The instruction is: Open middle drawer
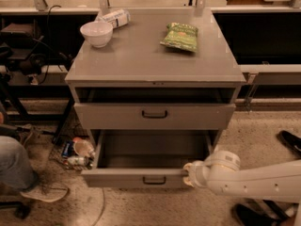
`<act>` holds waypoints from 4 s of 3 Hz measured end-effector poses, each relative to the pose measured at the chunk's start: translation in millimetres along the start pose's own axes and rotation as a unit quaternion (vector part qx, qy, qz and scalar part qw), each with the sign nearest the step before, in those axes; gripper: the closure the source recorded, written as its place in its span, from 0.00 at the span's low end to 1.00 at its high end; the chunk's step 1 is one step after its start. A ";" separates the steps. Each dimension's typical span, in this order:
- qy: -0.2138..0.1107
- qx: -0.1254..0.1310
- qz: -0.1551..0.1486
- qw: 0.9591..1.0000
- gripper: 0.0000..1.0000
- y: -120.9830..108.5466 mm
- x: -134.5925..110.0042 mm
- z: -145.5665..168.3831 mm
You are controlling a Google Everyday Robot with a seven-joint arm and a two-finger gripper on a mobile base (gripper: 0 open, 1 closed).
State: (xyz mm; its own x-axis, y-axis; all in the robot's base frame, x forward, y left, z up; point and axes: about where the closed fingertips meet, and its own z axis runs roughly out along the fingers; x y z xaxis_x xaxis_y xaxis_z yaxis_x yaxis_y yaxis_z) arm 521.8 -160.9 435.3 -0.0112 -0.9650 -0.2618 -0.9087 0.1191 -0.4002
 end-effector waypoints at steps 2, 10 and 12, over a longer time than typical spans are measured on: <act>-0.011 -0.047 0.045 0.998 1.00 52.0 -1.1 -7.2; -0.003 -0.044 0.064 0.997 0.09 71.6 11.2 -34.6; -0.028 0.030 0.043 0.998 0.00 45.5 20.8 -107.3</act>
Offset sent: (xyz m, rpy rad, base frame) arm -0.0158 0.0019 -0.0036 0.0186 0.0327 -0.0095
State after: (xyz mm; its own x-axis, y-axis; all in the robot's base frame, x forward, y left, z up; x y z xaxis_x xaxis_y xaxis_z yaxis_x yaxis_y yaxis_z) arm 435.4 -200.6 505.9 -0.0625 -0.9361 -0.3461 -0.8791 0.2158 -0.4249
